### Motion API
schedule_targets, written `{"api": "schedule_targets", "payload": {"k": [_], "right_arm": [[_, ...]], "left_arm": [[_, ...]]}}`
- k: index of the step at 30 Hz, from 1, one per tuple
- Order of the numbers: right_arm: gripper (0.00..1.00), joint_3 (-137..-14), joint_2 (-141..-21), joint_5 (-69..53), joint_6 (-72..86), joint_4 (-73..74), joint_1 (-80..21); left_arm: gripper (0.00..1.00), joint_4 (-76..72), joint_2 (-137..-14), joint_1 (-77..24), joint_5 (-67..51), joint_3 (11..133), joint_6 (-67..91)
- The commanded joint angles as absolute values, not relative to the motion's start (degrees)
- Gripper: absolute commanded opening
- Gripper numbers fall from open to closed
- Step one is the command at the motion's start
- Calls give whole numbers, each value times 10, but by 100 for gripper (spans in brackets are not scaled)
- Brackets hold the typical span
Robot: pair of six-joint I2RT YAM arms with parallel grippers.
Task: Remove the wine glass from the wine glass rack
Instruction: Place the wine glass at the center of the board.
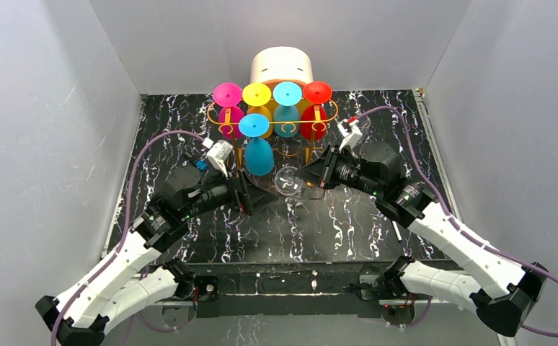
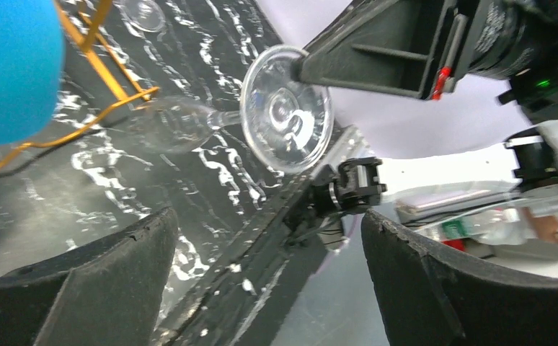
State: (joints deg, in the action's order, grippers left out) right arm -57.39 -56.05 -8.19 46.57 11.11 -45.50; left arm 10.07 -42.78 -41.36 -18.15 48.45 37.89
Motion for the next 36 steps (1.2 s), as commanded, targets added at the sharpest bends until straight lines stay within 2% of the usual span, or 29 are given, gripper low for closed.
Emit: {"api": "schedule_targets", "payload": {"k": [1,6,19,23,28,31,34,35,36], "right_arm": [[1,-552,-535,-140,421,9,-457],[1,-525,-529,-180,416,-51,-457],[1,-515,-535,-237,405,-77,-457],[3,-522,-544,-279,396,-72,-457],[20,-536,-558,-314,388,-54,-457],[24,-547,-569,-326,384,-40,-457],[25,-553,-578,-344,384,-40,-457],[22,-555,-581,-345,384,-38,-457],[13,-556,-581,-342,383,-37,-457]], "left_arm": [[85,-26,-437,-413,-242,456,457],[69,-43,-464,-412,-285,441,475],[2,-70,-487,-413,-298,431,482],[0,-72,-486,-413,-310,431,477],[0,-75,-488,-413,-345,434,469],[0,-80,-496,-413,-376,436,466],[0,-83,-504,-413,-394,438,464],[0,-82,-505,-413,-394,439,463],[0,-78,-501,-413,-389,440,461]]}}
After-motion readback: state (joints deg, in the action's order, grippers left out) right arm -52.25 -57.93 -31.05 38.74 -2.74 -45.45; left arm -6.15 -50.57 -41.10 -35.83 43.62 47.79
